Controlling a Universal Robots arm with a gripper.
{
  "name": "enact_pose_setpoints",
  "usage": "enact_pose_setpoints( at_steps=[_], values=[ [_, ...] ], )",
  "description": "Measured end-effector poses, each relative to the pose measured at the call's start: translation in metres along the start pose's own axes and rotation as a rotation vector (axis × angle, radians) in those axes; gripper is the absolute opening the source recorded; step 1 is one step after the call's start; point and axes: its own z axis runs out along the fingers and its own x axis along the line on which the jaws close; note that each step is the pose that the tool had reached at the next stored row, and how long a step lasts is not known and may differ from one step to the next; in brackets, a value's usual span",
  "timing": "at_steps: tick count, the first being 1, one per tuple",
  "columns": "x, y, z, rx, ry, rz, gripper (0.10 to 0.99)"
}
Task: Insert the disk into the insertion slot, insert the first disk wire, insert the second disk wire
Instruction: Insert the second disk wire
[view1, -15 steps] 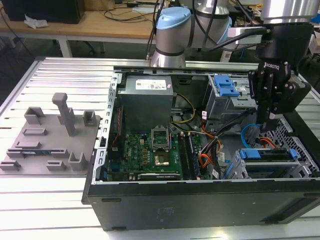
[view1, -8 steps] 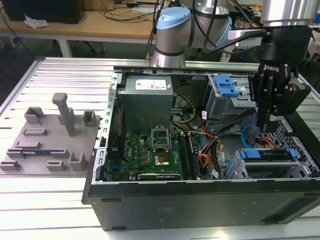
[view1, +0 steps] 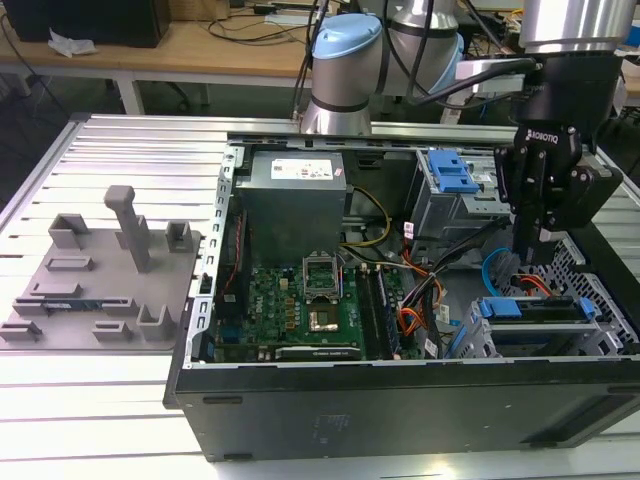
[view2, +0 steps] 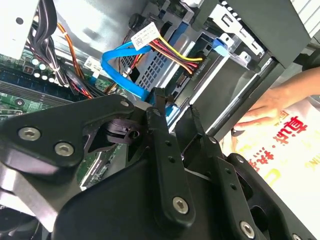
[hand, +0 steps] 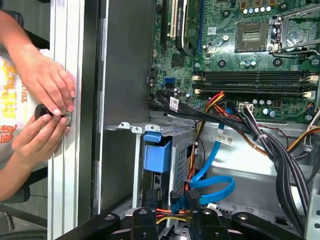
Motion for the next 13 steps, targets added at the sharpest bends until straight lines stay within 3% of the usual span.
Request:
enact_pose_setpoints(
  at_steps=[1,3,9,10,13],
  values=[
    [0.0,0.0,0.0001,0.0,0.0001,0.0,0.345],
    [-0.0001,0.0,0.0002,0.0,0.0,0.0,0.212],
    [-0.0004,0.0,0.0008,0.0,-0.0002,0.0,0.212],
    [-0.0006,0.0,0.0012,0.0,0.0,0.0,0.161],
    [-0.0006,0.0,0.0014,0.0,0.0,0.0,0.161]
  ],
)
